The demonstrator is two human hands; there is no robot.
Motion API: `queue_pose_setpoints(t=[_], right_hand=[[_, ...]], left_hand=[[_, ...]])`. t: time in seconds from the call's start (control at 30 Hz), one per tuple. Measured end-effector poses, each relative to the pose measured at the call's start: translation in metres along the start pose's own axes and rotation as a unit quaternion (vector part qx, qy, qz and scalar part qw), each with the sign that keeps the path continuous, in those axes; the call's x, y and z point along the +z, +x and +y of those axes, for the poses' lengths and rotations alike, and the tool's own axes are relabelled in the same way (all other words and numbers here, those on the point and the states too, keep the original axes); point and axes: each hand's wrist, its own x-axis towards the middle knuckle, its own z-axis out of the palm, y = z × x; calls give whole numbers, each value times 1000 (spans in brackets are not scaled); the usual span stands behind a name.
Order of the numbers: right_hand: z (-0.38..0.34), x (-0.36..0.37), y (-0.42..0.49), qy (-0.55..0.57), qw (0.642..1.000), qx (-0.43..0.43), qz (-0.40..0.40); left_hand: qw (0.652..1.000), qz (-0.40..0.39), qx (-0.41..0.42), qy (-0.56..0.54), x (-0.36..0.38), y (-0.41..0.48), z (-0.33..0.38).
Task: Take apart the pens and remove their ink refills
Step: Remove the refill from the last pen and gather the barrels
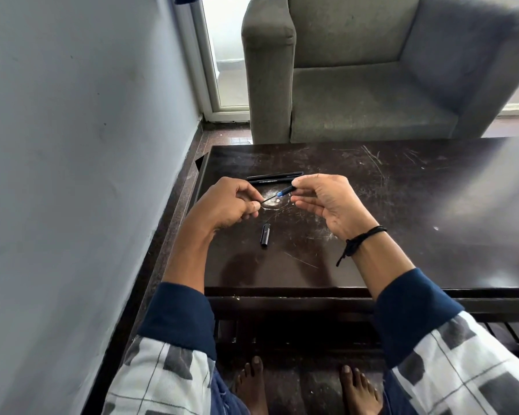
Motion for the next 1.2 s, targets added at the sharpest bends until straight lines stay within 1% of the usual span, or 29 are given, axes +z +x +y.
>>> queue_pose_setpoints(t=[0.2, 0.4, 0.87, 1.03, 1.2], right_hand=[[2, 2, -1, -5, 1000, -4, -8], [7, 9, -2, -41, 998, 6, -53], [9, 9, -1, -62, 995, 0, -80], [9, 8, 0, -69, 994, -7, -85], [10, 8, 0, -70, 994, -13, -88]], left_hand=[[1000, 3, 2, -1, 0, 0, 0], [1000, 1, 6, -4, 2, 1, 0], [1000, 25, -3, -12, 1, 2, -1], [1000, 19, 4, 17, 2, 3, -3], [1000, 16, 2, 22, 2, 5, -4]])
